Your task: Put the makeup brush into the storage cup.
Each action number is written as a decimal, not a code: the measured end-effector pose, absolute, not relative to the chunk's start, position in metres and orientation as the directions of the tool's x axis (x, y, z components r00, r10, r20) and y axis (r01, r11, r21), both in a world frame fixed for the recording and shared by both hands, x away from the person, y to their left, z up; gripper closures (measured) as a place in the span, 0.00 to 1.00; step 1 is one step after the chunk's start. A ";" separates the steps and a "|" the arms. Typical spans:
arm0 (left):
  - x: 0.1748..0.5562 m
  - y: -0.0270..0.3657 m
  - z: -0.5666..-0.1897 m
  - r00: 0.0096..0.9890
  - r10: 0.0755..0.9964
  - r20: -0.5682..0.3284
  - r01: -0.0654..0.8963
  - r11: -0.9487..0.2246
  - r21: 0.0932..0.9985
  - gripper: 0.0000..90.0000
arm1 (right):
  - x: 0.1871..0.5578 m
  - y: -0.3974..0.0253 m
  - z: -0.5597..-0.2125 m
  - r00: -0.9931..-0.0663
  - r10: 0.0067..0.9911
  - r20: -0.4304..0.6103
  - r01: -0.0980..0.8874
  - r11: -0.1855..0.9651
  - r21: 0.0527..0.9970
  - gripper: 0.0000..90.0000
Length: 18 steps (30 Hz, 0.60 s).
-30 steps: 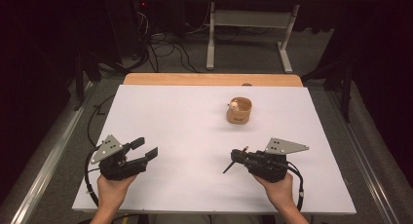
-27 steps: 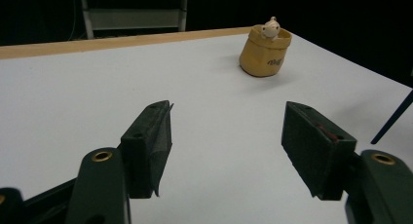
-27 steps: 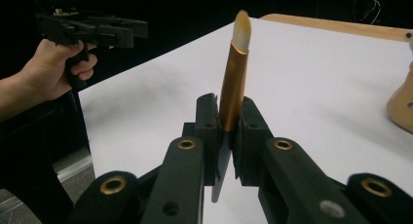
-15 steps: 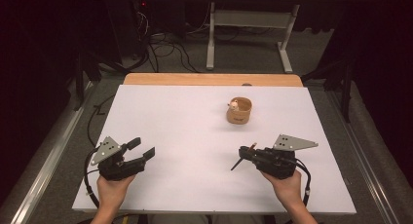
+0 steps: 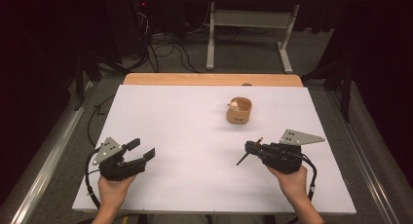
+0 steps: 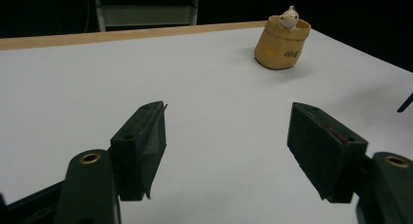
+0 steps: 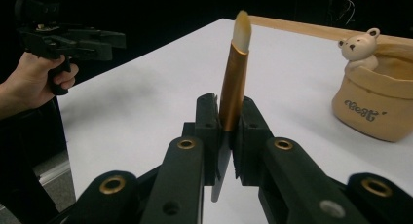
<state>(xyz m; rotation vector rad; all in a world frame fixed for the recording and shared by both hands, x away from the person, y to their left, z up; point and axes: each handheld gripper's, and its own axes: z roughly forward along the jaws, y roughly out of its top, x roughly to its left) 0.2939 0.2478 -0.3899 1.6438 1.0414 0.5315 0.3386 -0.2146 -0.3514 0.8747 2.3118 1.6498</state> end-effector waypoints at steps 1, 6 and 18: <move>0.294 0.247 -0.390 0.523 0.838 -0.156 0.364 -0.054 0.930 0.34 | 0.340 -0.216 -0.351 -0.811 0.553 0.189 0.360 0.218 0.907 0.94; 0.294 0.245 -0.390 0.530 0.835 -0.146 0.362 -0.067 0.930 0.33 | 0.344 -0.220 -0.348 -0.804 0.566 0.184 0.360 0.217 0.907 0.94; 0.294 0.245 -0.390 0.526 0.836 -0.158 0.362 -0.053 0.931 0.33 | 0.353 -0.226 -0.337 -0.789 0.591 0.167 0.354 0.216 0.910 0.94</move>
